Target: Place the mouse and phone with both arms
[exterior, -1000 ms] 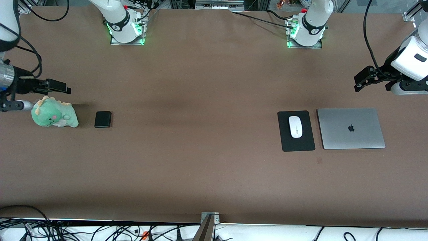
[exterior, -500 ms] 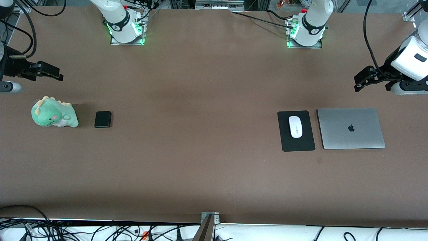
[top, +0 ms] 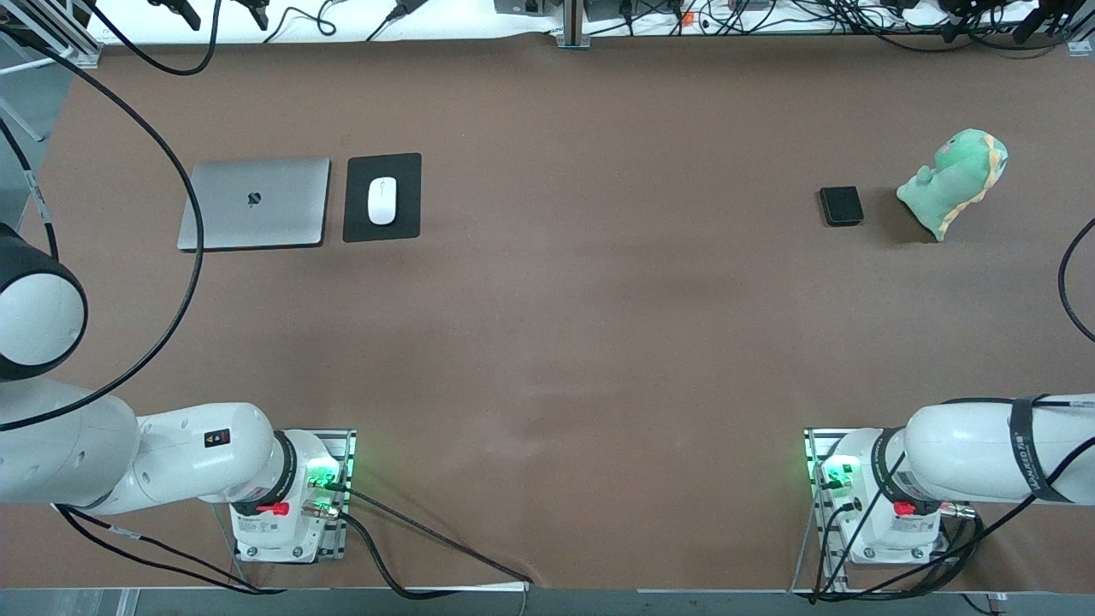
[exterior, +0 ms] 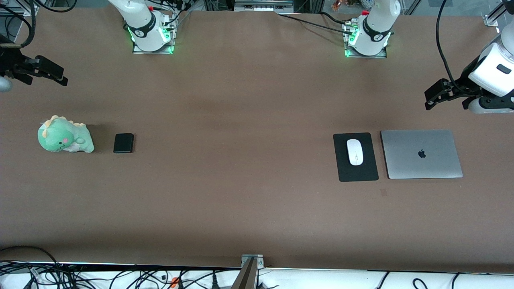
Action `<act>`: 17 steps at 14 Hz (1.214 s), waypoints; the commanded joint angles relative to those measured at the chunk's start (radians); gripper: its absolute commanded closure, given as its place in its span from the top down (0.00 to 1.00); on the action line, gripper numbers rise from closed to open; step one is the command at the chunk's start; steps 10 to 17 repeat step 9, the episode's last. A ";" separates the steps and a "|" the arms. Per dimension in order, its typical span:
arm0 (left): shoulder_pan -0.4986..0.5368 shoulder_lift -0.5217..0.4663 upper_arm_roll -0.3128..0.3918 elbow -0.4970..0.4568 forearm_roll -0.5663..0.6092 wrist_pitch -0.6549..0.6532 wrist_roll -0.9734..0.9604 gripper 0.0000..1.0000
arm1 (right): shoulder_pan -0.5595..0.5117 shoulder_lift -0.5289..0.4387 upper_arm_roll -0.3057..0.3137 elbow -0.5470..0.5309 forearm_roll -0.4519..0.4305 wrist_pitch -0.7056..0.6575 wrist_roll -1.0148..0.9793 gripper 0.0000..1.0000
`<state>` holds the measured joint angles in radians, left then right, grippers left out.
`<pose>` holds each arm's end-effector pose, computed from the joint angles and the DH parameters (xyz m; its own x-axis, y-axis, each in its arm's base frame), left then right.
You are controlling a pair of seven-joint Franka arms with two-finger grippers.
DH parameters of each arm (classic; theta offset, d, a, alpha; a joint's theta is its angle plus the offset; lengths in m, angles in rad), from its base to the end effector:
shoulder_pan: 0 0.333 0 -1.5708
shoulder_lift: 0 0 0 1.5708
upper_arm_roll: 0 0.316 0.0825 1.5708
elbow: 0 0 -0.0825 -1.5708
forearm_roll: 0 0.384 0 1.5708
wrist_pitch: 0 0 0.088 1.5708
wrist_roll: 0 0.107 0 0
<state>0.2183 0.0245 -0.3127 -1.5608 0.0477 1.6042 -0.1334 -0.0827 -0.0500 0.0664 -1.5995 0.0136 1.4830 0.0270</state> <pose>0.5632 -0.0461 0.6192 0.9990 0.0376 0.0252 0.0385 -0.9986 -0.0371 0.5295 -0.0061 0.6307 0.9969 -0.0424 -0.0668 -0.0430 -0.9990 -0.0085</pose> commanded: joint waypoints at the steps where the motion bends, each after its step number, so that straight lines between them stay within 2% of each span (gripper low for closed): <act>1: 0.003 0.011 -0.005 0.033 -0.017 -0.030 0.009 1.00 | 0.049 -0.013 -0.052 -0.008 -0.018 0.002 0.014 1.00; 2: 0.003 0.011 -0.005 0.033 -0.017 -0.032 0.009 1.00 | 0.063 -0.013 -0.068 -0.008 -0.018 0.002 0.014 1.00; 17: 0.003 0.012 -0.006 0.034 -0.017 -0.027 0.012 1.00 | 0.061 -0.010 -0.066 -0.010 -0.018 0.011 0.013 1.00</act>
